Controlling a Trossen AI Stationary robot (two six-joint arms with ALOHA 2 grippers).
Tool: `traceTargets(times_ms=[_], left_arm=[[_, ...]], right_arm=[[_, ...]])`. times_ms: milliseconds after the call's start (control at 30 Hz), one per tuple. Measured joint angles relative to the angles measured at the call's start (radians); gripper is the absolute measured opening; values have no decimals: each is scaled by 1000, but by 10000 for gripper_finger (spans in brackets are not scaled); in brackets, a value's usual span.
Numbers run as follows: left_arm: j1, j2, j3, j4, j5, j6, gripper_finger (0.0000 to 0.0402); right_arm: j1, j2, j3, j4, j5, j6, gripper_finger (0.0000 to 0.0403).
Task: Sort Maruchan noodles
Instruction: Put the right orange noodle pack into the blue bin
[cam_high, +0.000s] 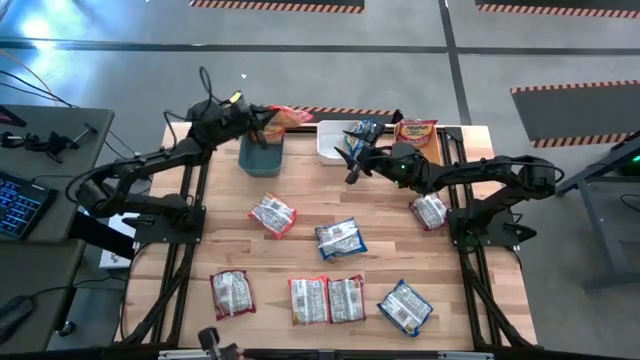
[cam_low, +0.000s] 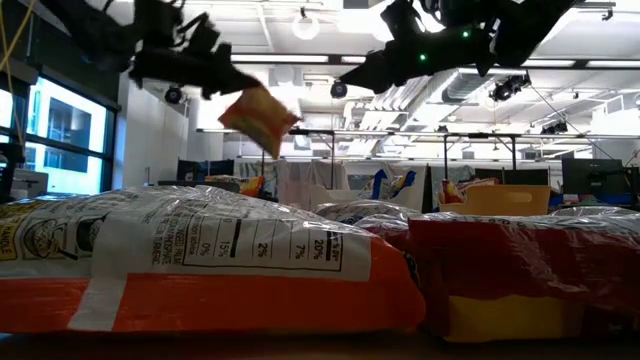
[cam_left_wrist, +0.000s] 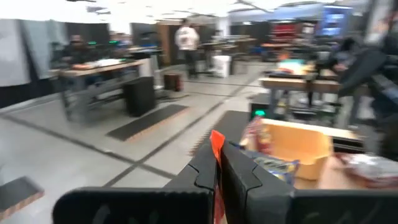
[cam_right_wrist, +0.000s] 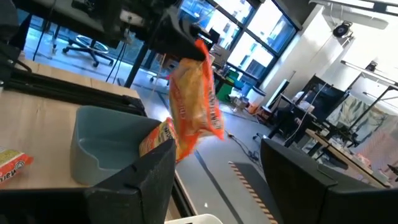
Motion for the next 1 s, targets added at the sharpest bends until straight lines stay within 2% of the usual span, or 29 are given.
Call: traceTargets(times_ms=[333,533,767,1000], left_arm=[[94,23,-141,130,-72,-44,0],[132,76,-168,134,-74,-53,0],[137,184,-192,298,-58,-104,0],[138,247,-193,303,-59,-103,0]], right_arm=[[0,0,0,-1,-1,1,225],[0,0,0,-1,-6,1,225],[0,0,0,-1,-6,1,225],[0,0,0,-7,-6,1,225]])
